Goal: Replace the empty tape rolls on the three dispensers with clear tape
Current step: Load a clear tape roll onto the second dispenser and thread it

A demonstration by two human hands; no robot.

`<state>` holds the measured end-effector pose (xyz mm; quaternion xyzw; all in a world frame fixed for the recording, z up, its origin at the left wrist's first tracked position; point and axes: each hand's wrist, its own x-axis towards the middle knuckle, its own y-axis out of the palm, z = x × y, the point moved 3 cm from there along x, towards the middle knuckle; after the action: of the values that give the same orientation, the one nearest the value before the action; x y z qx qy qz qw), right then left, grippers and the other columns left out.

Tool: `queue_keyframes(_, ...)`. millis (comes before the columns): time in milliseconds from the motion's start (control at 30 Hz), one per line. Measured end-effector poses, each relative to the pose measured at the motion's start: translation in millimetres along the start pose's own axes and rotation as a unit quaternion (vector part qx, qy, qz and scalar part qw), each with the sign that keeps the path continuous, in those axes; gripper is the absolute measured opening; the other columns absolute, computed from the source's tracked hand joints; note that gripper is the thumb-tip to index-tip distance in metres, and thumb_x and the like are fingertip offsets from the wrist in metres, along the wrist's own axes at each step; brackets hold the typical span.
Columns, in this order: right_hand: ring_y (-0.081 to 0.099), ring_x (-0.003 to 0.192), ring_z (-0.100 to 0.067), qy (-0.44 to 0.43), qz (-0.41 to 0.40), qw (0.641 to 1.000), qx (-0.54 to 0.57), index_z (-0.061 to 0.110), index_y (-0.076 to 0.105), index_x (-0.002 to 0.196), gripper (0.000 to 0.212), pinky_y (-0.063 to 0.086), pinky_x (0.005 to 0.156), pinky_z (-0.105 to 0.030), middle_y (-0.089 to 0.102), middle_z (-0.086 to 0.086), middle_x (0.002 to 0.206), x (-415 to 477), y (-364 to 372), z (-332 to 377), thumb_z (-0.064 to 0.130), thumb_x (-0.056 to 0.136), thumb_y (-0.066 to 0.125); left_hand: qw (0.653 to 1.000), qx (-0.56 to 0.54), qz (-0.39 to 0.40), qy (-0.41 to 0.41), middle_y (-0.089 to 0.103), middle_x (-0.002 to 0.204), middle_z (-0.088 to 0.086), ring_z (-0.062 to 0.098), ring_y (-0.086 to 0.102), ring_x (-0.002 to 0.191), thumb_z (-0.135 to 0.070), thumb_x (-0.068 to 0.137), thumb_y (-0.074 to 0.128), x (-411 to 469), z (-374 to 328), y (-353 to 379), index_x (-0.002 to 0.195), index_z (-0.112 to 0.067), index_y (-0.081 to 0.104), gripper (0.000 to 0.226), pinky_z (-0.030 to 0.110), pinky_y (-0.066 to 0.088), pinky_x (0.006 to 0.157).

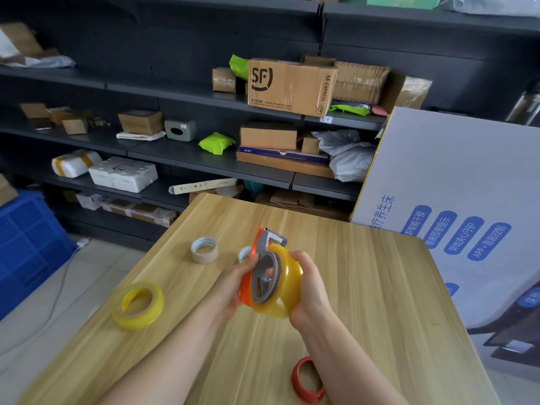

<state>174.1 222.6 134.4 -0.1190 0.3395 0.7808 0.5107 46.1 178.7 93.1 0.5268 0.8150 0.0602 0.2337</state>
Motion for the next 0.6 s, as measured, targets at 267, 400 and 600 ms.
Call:
queue_keyframes(267,0.068,0.070,-0.029,0.024,-0.017,0.999,-0.021,0.010,0.076,0.065,0.026,0.056,0.083,-0.041,0.072,-0.013,0.072,-12,-23,-26,0.029,0.080,0.066,0.997,-0.069,-0.007,-0.041,0.073,0.077,-0.002,0.011,0.070,0.070,-0.027,0.098,0.044,-27,54,2,0.096,-0.016,0.071,0.030,0.031,0.046,0.071)
queue_keyframes(400,0.071,0.076,-0.030,0.031,-0.041,0.998,-0.035,0.009,0.078,0.080,0.028,0.055,0.092,-0.047,0.076,-0.013,0.080,-13,-30,-42,0.034,0.070,0.070,0.999,-0.013,-0.026,-0.012,0.075,0.100,0.008,0.017,0.070,0.089,-0.025,0.094,0.052,-42,70,2,0.109,-0.008,0.069,0.029,0.033,0.051,0.082)
queue_keyframes(600,0.069,0.075,-0.032,0.042,-0.082,0.995,-0.024,0.010,0.074,0.095,0.062,0.053,0.092,-0.052,0.075,-0.011,0.078,-13,-34,-71,0.043,0.043,0.075,0.995,0.052,-0.080,-0.010,0.072,0.106,0.018,0.024,0.067,0.090,-0.034,0.085,0.067,-57,93,-5,0.110,-0.001,0.067,0.042,0.033,0.051,0.078)
